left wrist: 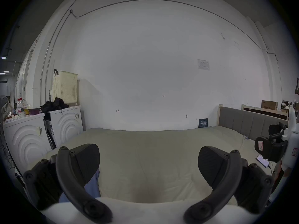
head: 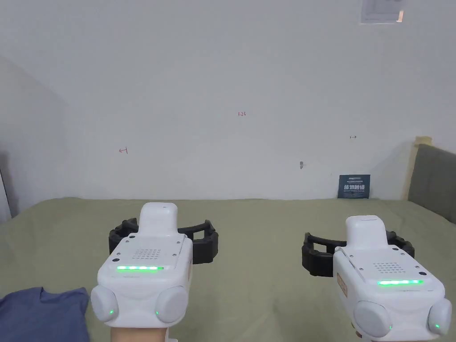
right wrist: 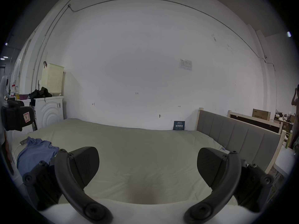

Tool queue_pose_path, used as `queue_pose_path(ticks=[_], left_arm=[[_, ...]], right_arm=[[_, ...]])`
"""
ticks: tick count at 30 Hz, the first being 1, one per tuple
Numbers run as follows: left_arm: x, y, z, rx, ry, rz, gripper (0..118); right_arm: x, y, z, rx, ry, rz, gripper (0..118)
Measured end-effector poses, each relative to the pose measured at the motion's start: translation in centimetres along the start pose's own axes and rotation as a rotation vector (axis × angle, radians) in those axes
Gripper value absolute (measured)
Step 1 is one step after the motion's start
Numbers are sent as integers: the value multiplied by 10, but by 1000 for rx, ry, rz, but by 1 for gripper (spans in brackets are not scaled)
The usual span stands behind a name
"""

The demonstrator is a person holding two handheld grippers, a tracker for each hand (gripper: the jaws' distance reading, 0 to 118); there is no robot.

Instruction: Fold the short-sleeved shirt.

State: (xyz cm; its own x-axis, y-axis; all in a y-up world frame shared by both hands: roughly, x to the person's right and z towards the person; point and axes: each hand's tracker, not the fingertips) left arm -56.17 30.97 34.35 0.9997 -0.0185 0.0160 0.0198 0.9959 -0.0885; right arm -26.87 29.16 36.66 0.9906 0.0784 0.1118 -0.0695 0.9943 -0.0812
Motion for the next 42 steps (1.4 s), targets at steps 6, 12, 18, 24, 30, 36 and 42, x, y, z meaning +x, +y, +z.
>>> queue_pose_path(ticks=[6,12,18,24,30,36,42], left_arm=[[0,0,1,-4,-5,8,118],[2,0,1,0,-19,-5,118],[3,-1,2,-2,-18,-7,118],[5,-1,2,-5,-18,-8,118],[4,-2,3,-5,-22,-1,118],[5,-1,4,-4,-21,-5,118],[5,-1,4,-3,-21,-6,118]], right_arm=[[0,0,-1,0,0,0,118],[-2,2,3,7,0,2,118],[-2,4,3,12,4,-1,118],[-1,3,2,8,4,-4,118],[-2,2,1,8,5,5,118],[-3,2,1,12,7,1,118],[-2,3,2,14,8,1,118]])
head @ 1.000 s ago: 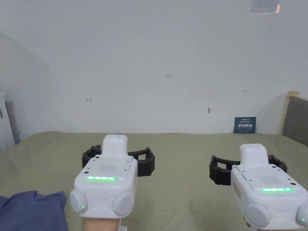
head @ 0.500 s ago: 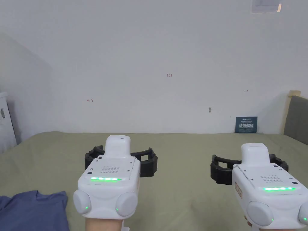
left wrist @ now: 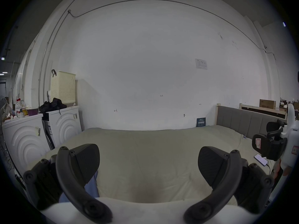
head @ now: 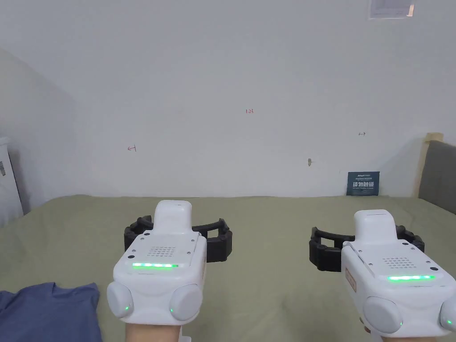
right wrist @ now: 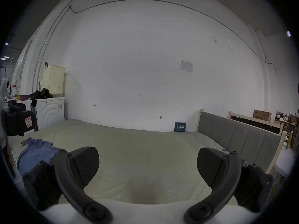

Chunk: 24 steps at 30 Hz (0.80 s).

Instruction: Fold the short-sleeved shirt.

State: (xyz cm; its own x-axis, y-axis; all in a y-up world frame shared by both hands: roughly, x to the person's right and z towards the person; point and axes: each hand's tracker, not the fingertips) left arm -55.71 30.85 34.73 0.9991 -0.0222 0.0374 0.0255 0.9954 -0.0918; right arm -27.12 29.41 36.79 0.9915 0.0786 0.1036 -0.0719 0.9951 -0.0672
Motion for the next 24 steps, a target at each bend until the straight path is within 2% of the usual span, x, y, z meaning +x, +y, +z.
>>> queue_pose_path(ticks=[24], left_arm=[[-2,0,2,1,1,2,118]], right_arm=[[-3,2,2,5,4,2,118]])
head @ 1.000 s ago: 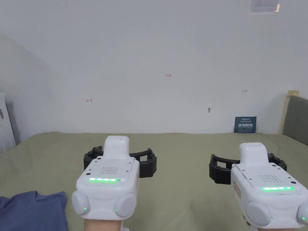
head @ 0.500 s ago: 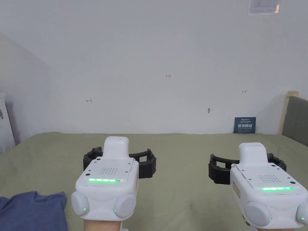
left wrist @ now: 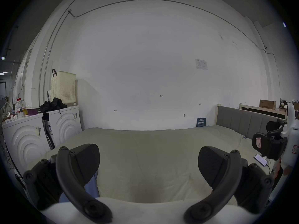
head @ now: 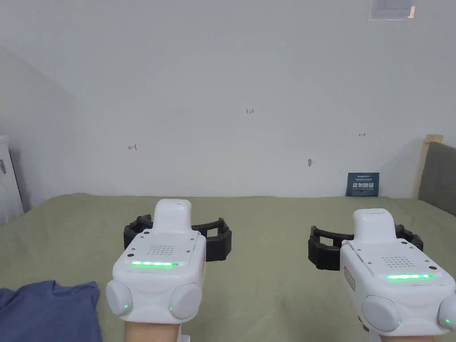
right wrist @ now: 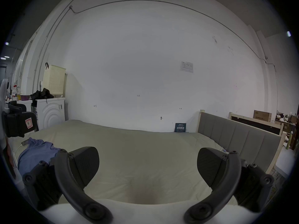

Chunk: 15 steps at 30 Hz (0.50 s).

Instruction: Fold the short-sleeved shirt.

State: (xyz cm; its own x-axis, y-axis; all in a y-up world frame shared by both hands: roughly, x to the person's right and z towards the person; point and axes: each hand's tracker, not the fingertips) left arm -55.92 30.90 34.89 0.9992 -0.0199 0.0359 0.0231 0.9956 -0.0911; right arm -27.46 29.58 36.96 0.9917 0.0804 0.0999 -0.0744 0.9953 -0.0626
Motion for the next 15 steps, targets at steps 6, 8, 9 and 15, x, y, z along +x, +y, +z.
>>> queue_pose_path(ticks=[6,8,9,15], left_arm=[[0,1,0,0,-2,1,118],[0,1,0,-1,-3,2,118],[0,1,0,-1,-2,2,118],[-1,-1,0,-7,1,4,118]], right_arm=[[-1,1,3,-1,1,-1,118],[-1,1,3,-1,2,-4,118],[-1,1,3,-4,5,-3,118],[-2,1,2,-4,5,-4,118]])
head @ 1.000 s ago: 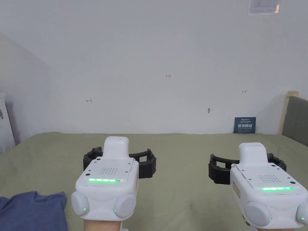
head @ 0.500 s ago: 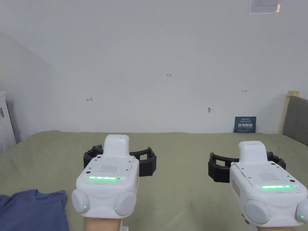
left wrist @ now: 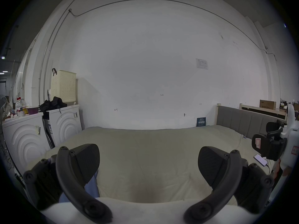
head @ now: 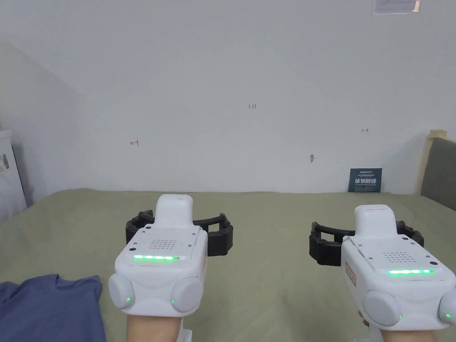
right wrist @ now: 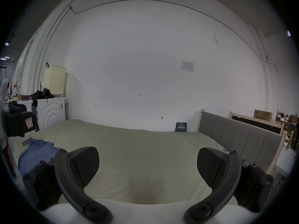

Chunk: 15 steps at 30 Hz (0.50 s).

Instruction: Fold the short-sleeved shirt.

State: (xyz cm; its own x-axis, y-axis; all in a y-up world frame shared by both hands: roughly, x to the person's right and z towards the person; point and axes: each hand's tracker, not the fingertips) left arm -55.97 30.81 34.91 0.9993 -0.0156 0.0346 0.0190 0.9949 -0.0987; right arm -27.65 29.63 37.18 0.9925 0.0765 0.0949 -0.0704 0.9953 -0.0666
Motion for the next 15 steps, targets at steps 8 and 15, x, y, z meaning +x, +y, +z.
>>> queue_pose_path(ticks=[8,15], left_arm=[[1,-2,-1,-4,0,-2,118],[1,-2,-1,-4,-2,-5,118]], right_arm=[[3,-3,-4,-4,-4,-2,118],[3,-4,-4,-7,-6,-2,118]])
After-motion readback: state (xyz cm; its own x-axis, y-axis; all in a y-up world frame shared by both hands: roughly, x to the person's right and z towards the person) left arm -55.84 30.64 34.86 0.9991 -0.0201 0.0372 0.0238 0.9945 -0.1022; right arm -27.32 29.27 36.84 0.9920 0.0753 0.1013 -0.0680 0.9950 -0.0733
